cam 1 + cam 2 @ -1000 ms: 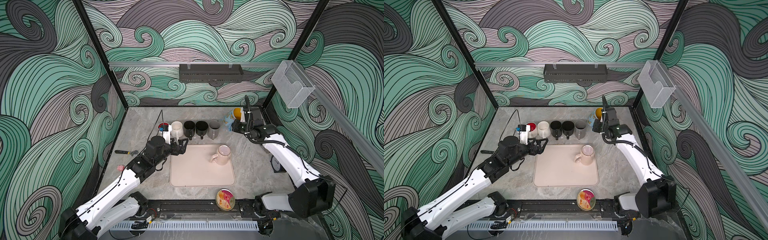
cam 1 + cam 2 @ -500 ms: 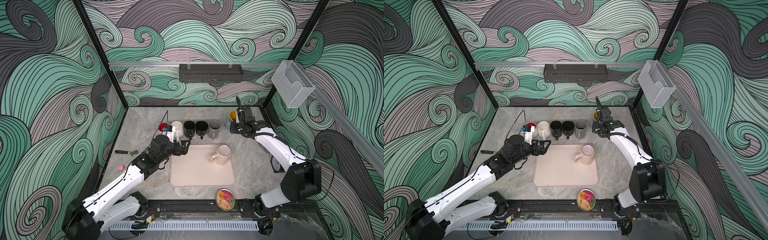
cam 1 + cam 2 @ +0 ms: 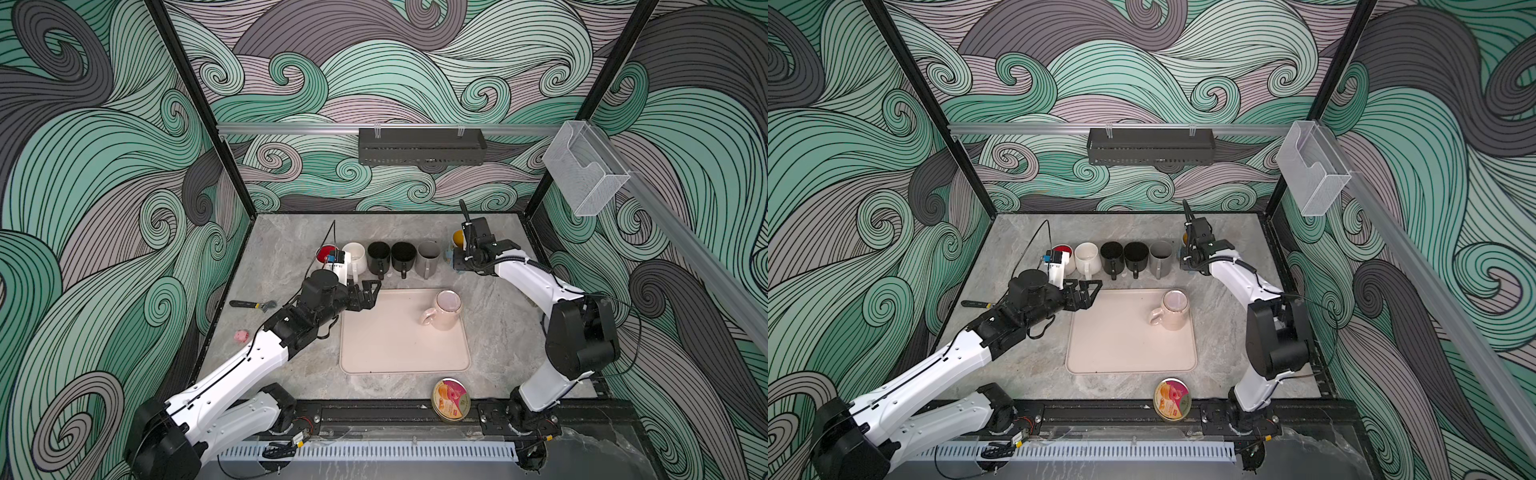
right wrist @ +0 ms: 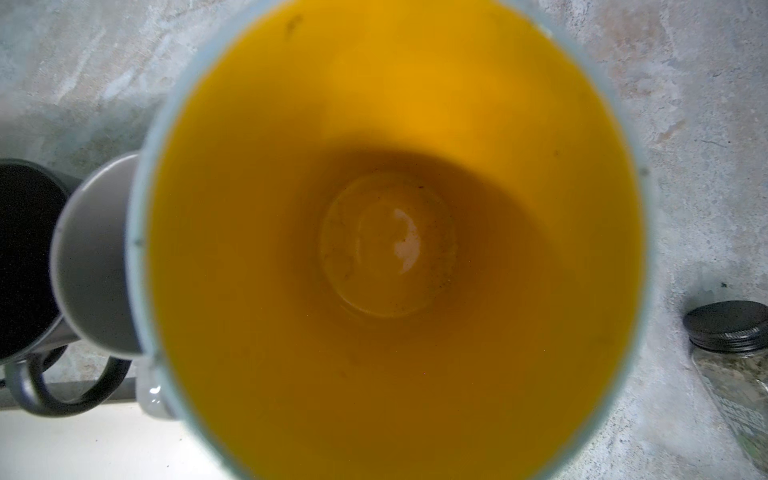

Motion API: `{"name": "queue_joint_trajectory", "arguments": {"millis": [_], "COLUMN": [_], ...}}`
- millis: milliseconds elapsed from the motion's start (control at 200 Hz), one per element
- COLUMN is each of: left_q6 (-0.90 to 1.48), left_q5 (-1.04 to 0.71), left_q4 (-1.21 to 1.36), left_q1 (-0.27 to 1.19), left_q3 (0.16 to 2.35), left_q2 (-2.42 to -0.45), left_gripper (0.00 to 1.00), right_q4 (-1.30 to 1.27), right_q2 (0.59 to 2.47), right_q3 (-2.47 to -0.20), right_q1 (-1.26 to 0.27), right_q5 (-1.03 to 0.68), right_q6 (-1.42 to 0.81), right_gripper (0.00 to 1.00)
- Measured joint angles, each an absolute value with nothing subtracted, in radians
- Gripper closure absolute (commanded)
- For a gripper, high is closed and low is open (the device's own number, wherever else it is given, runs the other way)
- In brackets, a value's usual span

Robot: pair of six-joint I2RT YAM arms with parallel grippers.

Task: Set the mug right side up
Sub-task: 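Lower the blue butterfly mug beside the grey mug with the right gripper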

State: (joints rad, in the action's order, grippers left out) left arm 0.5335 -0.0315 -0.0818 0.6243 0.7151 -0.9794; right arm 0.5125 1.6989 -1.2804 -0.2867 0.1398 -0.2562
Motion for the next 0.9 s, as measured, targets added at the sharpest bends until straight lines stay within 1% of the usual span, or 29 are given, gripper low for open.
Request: {"name": "queue_joint_trajectory", "arguments": {"millis": [200, 901], "left_q6": [0.535, 0.550], "left_q5": [-0.032, -0.035], "left_q4": [-0.082, -0.083], "left_q1": [0.624, 0.624], "left_q3": [0.715, 0.715], "left_q2": [-0.979, -0.979], "left_gripper": [0.04, 0.05], "right_q4": [0.513, 0.510], "right_q2": [1.745, 1.802], "right_q3": [-1.280, -1.280], "right_q1": [-0.287, -0.324], "right_q5": [0.139, 0.145], "right_q6": [-0.245, -0.242], "right_gripper": [1.00, 1.00]}}
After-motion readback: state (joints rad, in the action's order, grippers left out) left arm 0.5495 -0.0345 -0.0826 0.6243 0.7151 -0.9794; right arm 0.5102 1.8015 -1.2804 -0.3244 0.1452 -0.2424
